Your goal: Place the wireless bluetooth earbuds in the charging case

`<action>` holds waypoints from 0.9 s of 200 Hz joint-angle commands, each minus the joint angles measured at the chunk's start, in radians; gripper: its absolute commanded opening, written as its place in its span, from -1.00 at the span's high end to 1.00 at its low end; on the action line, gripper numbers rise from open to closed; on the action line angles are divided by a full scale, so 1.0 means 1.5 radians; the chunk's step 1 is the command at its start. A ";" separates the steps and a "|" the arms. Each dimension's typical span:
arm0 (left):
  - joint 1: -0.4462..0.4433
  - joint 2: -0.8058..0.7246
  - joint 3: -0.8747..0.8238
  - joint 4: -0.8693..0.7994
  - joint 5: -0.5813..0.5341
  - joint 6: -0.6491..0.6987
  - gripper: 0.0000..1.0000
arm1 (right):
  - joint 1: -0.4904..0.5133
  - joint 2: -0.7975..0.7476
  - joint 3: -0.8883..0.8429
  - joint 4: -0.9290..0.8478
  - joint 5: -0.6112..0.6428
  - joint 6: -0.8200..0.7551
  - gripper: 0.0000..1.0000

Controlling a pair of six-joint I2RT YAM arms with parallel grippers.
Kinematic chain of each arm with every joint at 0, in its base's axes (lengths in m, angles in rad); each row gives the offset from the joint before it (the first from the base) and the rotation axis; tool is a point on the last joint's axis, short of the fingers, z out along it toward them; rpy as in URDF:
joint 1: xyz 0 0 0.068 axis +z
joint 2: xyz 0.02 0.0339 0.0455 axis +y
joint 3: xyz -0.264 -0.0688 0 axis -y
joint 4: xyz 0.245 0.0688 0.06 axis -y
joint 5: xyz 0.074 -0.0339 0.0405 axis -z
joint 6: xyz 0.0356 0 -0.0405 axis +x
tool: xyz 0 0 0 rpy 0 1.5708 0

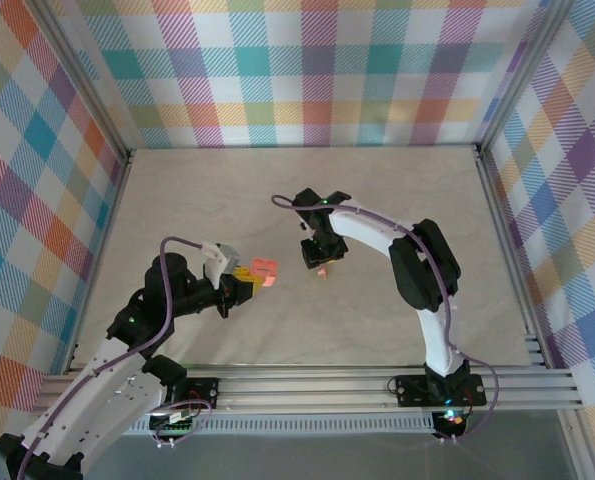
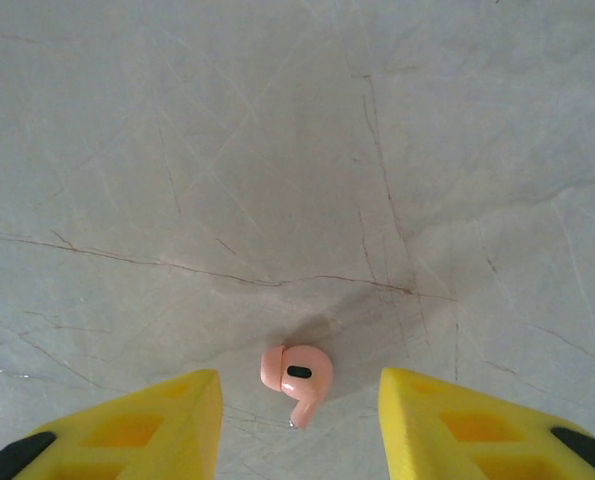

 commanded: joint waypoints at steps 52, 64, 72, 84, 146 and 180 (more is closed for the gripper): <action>-0.004 0.008 0.000 0.020 -0.010 0.005 1.00 | 0.000 0.046 0.014 -0.024 -0.027 -0.035 0.09; -0.004 0.011 0.000 0.022 -0.009 0.005 1.00 | 0.000 0.051 0.016 -0.025 -0.025 -0.037 0.11; -0.004 0.014 -0.001 0.024 -0.009 0.005 1.00 | 0.000 0.054 0.017 -0.025 -0.024 -0.037 0.13; -0.004 0.018 -0.001 0.026 -0.010 0.005 1.00 | 0.000 0.057 0.018 -0.025 -0.024 -0.038 0.17; -0.004 0.030 -0.003 0.035 -0.004 0.004 1.00 | -0.001 0.057 0.014 -0.023 -0.024 -0.032 0.45; -0.004 0.025 -0.022 0.084 0.009 -0.015 1.00 | 0.000 0.032 0.011 -0.024 -0.020 -0.020 0.54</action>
